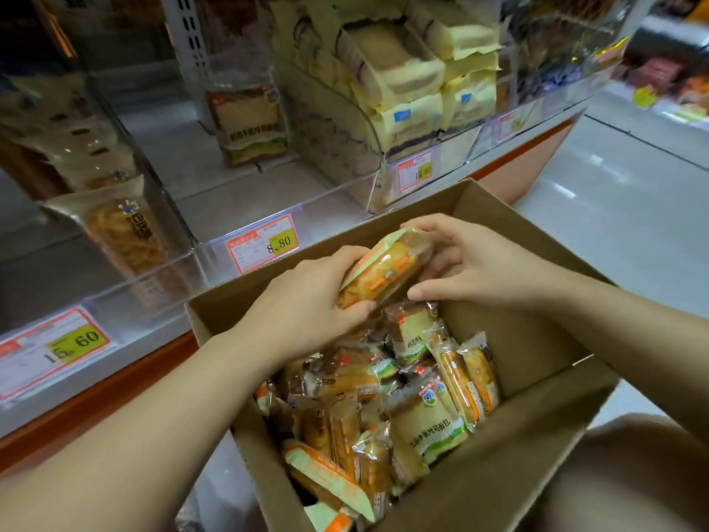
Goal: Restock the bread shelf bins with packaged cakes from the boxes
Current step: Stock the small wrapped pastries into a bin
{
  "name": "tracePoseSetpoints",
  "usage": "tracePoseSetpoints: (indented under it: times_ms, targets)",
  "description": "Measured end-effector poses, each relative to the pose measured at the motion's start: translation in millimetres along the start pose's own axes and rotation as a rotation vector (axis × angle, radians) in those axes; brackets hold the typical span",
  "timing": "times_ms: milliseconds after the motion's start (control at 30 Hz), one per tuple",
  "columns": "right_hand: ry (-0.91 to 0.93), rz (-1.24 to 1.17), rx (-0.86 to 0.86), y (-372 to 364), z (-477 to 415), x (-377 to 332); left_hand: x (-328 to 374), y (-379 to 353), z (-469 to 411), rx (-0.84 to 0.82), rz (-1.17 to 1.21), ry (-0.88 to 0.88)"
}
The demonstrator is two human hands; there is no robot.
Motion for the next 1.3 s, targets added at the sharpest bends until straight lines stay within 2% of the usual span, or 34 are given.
tracePoseSetpoints:
  times_ms: [100, 167, 233, 367, 533, 800, 967, 1133, 1300]
  targets:
    - [-0.139, 0.414, -0.223, -13.6, -13.7, 66.3, -14.9, -3.7, -2.1, -0.047, -0.069, 0.09]
    - [-0.143, 0.723, -0.439, -30.8, -16.9, 105.1, -21.2, -10.0, -2.4, -0.111, -0.122, 0.119]
    - [-0.123, 0.919, -0.628, -52.2, -16.3, 138.7, -27.0, -16.0, -2.5, -0.153, -0.155, 0.142]
    - [-0.057, 1.072, -0.844, -88.1, -12.1, 180.4, -38.4, -22.3, -5.5, -0.2, -0.194, 0.161]
    - [-0.038, 1.22, -0.971, -112.2, -1.9, 221.1, -45.9, -28.1, -11.0, -0.209, -0.21, 0.173]
    - [-0.045, 1.206, -0.916, -109.9, -2.2, 224.7, -42.3, -35.0, -12.6, -0.225, -0.232, 0.151]
    - [0.051, 1.117, -0.843, -84.2, 7.1, 175.4, -33.6, -29.0, -7.1, -0.204, -0.209, 0.128]
    - [0.117, 0.969, -0.608, -40.2, 18.9, 93.5, -13.8, -11.3, 8.9, -0.159, -0.037, 0.099]
    - [0.214, 0.736, -0.322, -7.8, 23.3, 6.5, 3.7, 23.7, 29.1, -0.011, 0.113, 0.074]
Point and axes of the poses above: each hand's wrist, its own z-axis away from the middle knuckle, its own y-axis out of the back of the hand, x = y × z, the point moved 9 cm from there along -z, towards the middle knuckle, and after that the axes turned 11 degrees about x, right-handed, at the moved point
